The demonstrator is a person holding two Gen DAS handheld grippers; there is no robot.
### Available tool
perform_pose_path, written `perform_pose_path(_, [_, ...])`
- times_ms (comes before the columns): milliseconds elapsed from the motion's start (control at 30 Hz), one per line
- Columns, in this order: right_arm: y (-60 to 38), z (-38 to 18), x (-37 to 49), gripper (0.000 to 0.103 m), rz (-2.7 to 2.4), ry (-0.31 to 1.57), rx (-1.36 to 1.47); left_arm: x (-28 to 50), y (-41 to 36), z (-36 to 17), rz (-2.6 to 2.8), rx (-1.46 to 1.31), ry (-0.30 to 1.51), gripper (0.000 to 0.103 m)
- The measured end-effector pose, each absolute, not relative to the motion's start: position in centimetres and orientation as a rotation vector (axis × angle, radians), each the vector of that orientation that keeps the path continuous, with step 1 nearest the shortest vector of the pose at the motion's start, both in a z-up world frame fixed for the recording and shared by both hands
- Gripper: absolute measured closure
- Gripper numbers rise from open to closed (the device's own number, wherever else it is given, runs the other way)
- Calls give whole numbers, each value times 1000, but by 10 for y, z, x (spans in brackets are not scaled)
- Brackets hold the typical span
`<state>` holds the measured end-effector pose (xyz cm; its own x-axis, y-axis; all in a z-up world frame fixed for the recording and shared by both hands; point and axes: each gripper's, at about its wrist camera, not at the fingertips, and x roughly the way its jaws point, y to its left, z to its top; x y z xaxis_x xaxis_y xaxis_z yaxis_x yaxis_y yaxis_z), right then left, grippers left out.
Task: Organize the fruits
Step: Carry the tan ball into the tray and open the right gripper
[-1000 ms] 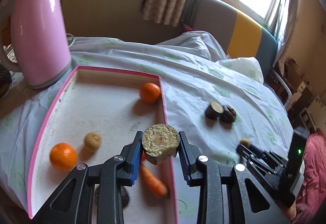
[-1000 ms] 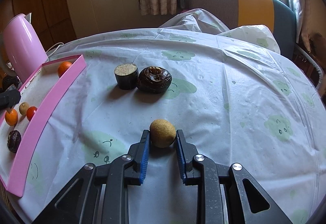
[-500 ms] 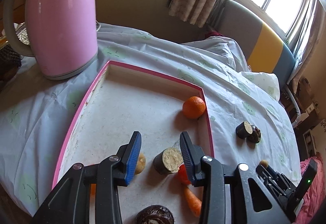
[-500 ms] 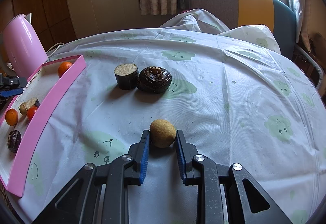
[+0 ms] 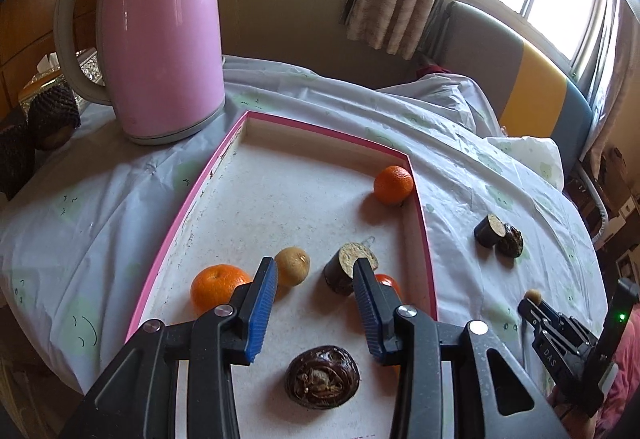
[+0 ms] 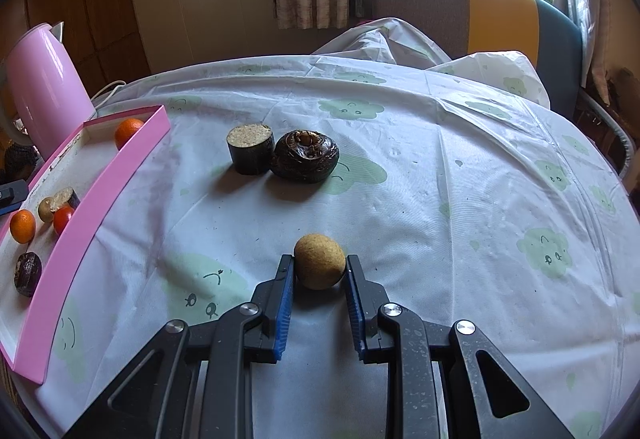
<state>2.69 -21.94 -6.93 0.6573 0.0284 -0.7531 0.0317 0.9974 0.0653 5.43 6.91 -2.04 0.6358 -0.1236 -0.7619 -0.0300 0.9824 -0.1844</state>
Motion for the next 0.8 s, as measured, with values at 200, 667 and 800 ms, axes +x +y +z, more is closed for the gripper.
perform_pose_path(200, [-210,-64,26,78,36,868,97,46,65,-19,-69,-170,878,63])
perform_pose_path(667, [-128,-19,20,78,322,799,83,35,76,-15,-58,-175,856,63])
perform_pose_path(800, [-104,-9,18,78,406,788,63,33,79,-13,-53,-181,849,63])
